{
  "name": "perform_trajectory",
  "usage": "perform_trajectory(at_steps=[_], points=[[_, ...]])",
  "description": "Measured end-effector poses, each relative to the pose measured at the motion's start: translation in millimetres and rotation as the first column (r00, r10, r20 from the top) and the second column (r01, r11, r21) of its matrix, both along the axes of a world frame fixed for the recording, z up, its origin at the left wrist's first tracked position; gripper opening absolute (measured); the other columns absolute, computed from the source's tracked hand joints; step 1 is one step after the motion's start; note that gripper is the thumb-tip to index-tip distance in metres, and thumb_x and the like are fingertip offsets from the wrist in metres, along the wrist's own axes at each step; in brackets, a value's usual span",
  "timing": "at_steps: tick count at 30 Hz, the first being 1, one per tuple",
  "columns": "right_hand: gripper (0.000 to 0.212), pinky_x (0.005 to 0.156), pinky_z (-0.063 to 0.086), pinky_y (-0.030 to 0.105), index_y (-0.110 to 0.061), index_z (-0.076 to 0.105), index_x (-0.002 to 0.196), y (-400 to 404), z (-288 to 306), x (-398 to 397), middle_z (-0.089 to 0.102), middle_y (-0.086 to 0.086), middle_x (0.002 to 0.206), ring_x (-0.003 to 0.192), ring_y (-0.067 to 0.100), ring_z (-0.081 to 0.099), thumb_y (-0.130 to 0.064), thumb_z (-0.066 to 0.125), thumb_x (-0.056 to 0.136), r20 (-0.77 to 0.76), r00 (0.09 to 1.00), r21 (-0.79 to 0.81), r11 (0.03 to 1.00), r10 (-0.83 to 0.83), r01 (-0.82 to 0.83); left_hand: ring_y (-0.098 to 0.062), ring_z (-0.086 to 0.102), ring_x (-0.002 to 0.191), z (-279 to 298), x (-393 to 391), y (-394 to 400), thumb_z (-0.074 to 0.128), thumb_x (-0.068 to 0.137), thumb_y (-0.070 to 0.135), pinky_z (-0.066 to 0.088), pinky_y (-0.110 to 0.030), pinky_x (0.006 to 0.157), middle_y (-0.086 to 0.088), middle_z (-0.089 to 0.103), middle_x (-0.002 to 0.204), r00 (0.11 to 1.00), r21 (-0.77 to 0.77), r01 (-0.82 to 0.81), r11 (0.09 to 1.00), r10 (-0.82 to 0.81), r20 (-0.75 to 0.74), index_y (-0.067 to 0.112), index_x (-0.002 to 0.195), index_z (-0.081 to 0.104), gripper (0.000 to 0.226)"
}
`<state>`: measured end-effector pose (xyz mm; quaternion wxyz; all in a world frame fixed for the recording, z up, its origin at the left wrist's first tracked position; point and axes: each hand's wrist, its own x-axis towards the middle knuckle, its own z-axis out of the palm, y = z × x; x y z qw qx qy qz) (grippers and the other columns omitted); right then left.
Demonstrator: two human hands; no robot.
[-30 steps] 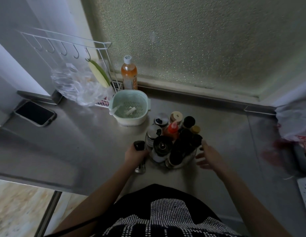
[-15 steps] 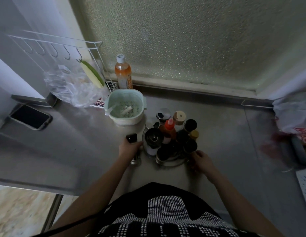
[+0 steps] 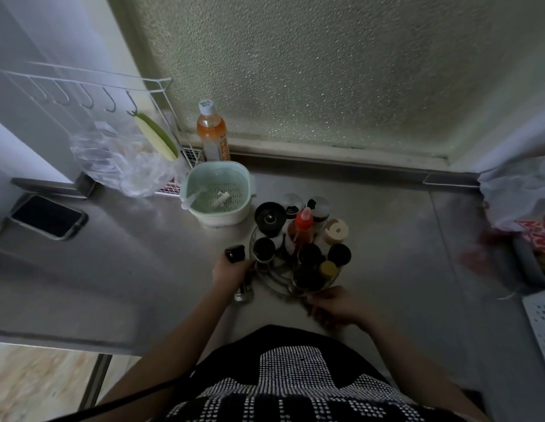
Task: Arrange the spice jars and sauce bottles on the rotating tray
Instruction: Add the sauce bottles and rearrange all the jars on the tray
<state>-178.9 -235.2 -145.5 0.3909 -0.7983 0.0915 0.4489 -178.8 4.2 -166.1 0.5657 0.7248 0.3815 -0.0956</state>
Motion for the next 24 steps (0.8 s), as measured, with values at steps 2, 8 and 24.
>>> perform_trajectory(at_steps=[2,8,24], points=[[0.034,0.039,0.041,0.013,-0.017,0.058,0.057,-5.9,15.0,5.3,0.056,-0.005,0.050,0.036,0.002,0.050,-0.034,0.064,0.086,0.098,0.991,-0.105,0.991,0.089,-0.079,-0.025,0.069,0.080,6.5,-4.0,-3.0,0.074,0.055,0.033,0.056,-0.041,0.079,-0.012,0.071,0.082,1.000,0.036,-0.001,0.999,0.001,0.001,0.011,0.085,0.062,0.039],[0.029,0.042,0.042,0.016,-0.013,0.048,0.063,-23.3,71.0,12.6,0.056,0.013,0.064,0.050,0.016,0.053,-0.020,0.066,0.083,0.507,0.861,-0.064,0.995,-0.037,0.080,-0.025,0.056,0.081,26.5,-28.5,-4.3,0.082,0.065,0.028,0.045,-0.030,0.073,-0.002,0.049,0.088,0.936,0.468,0.078,0.880,-0.226,0.270,0.013,0.084,0.059,0.033],[0.034,0.067,0.044,0.031,-0.025,0.052,0.115,-12.6,91.3,45.9,0.050,-0.008,0.090,0.074,0.013,0.049,-0.026,0.062,0.083,0.768,0.631,-0.169,0.985,0.107,0.039,-0.027,0.061,0.084,64.9,-22.5,-42.8,0.069,0.068,0.051,0.046,-0.030,0.067,-0.007,0.057,0.097,0.594,0.634,0.552,0.542,-0.789,0.157,0.017,0.104,0.059,0.051]])
